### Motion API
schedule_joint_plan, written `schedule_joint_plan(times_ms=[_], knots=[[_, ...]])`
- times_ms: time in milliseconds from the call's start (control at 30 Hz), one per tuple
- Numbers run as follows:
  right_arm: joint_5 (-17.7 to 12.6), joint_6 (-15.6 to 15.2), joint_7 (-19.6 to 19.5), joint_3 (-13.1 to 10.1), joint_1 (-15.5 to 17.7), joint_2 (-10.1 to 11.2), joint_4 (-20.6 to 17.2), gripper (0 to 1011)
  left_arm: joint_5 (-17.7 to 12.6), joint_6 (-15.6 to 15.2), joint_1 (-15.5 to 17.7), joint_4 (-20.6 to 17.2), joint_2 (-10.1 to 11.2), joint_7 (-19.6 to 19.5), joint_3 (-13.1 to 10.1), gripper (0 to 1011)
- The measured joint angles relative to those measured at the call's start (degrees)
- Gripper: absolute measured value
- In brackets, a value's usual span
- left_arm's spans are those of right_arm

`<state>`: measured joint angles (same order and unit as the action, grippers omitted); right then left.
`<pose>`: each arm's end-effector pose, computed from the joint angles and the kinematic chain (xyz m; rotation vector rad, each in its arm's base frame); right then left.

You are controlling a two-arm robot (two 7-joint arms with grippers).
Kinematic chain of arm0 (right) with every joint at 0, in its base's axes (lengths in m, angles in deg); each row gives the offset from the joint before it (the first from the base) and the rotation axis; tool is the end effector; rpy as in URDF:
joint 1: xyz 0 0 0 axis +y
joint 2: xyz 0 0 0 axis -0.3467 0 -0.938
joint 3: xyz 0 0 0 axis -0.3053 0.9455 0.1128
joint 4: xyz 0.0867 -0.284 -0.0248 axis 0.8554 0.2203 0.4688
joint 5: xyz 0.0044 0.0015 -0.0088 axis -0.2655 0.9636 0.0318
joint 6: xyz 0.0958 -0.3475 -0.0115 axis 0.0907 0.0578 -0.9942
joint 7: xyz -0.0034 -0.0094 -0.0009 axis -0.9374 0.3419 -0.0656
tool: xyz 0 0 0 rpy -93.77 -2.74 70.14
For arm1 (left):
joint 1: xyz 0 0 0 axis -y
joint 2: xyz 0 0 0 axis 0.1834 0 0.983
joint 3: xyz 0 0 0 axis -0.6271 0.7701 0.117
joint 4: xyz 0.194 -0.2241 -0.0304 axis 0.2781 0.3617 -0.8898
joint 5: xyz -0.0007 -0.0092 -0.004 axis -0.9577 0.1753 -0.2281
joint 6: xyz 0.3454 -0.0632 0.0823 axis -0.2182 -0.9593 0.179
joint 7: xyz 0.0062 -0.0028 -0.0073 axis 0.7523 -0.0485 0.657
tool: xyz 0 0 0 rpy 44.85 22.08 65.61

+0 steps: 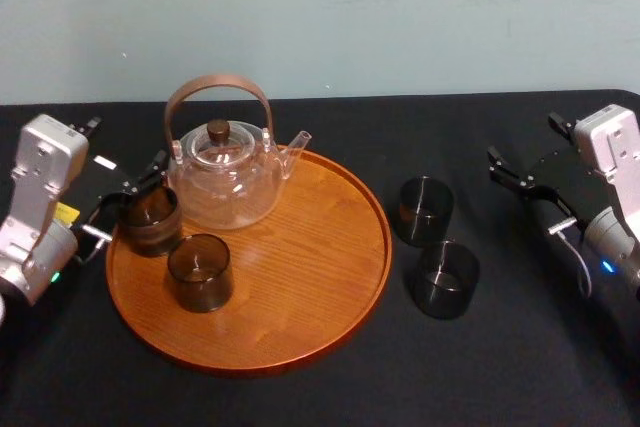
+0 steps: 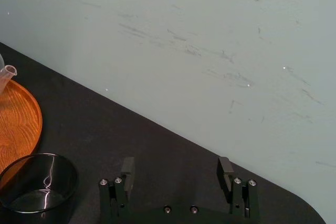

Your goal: Pick up the glass from the table and place it on the tray.

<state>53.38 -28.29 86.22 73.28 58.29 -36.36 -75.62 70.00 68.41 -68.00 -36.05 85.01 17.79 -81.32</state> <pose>0.4085 -0.0735 -0.3185 -0.3047 -0.2848 -1.2482 0.4084 0.0734 -0.3185 0.3046 -0.2851 1.2480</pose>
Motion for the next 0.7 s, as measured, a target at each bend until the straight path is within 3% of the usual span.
schedule_joint_plan(times_ms=[700], knots=[[0.0,0.0,0.0,0.0,0.0,0.0,0.0,1002,0.0,0.0,0.0,0.0,0.0,0.0,0.0,1001]])
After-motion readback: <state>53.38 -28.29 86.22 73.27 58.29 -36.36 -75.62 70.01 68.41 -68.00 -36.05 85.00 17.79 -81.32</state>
